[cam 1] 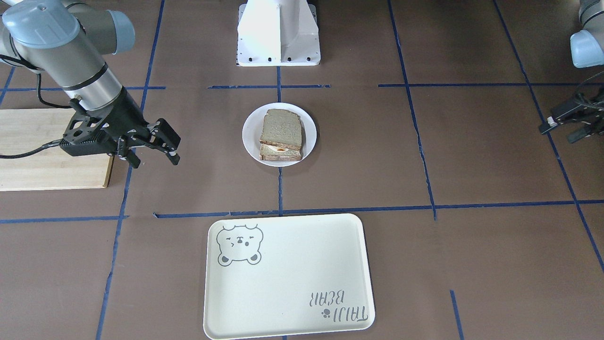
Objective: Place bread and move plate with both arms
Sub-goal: 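Withdraw the right arm while the left arm reaches toward the plate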
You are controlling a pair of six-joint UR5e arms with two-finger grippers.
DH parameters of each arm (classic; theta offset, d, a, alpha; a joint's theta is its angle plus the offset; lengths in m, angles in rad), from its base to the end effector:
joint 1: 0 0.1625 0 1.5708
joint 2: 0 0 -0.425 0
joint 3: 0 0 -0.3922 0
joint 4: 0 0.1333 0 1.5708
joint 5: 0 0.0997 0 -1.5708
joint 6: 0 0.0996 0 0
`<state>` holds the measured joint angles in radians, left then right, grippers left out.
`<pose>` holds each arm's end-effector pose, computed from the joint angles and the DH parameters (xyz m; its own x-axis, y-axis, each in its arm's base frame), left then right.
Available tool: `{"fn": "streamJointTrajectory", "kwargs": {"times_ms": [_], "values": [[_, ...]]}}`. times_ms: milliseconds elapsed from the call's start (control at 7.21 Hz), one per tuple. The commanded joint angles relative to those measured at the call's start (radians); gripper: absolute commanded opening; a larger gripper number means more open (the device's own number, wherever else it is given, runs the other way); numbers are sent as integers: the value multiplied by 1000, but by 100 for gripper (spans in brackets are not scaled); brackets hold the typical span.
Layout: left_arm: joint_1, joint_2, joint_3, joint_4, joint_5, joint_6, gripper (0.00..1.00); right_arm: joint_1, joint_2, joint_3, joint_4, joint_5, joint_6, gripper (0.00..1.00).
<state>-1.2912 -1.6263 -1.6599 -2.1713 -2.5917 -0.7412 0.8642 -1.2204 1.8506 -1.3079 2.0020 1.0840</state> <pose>0.0971 -0.5134 0.5010 0.3898 0.0393 -0.9201 0.0818 0.9937 0.0771 -0.3171 -0.5126 0.3096 0.5841 0.0297 0.8111 -0.2334 0.9633 0.1328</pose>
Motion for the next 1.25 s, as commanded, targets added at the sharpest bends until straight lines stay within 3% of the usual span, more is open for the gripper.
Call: {"fn": "streamJointTrajectory", "kwargs": {"times_ms": [0, 277, 416, 555, 694, 832, 1110], "values": [[145, -95, -3, -176, 109, -388, 100, 82, -25, 27, -233, 10, -332, 100], [296, -116, -3, -386, 305, -763, 100, 166, -57, 61, -394, 24, -575, 100], [363, -115, 0, -522, 382, -934, 100, 238, -65, 65, -478, 90, -714, 100], [477, -113, -1, -630, 535, -1087, 100, 306, -76, 55, -551, 184, -860, 100], [600, -110, -1, -686, 696, -1137, 100, 352, -97, 56, -595, 242, -910, 100], [666, -104, -1, -714, 746, -1139, 95, 381, -138, 56, -587, 285, -926, 100], [739, -107, 0, -720, 757, -1139, 67, 442, -204, 56, -583, 336, -1009, 100]]}}
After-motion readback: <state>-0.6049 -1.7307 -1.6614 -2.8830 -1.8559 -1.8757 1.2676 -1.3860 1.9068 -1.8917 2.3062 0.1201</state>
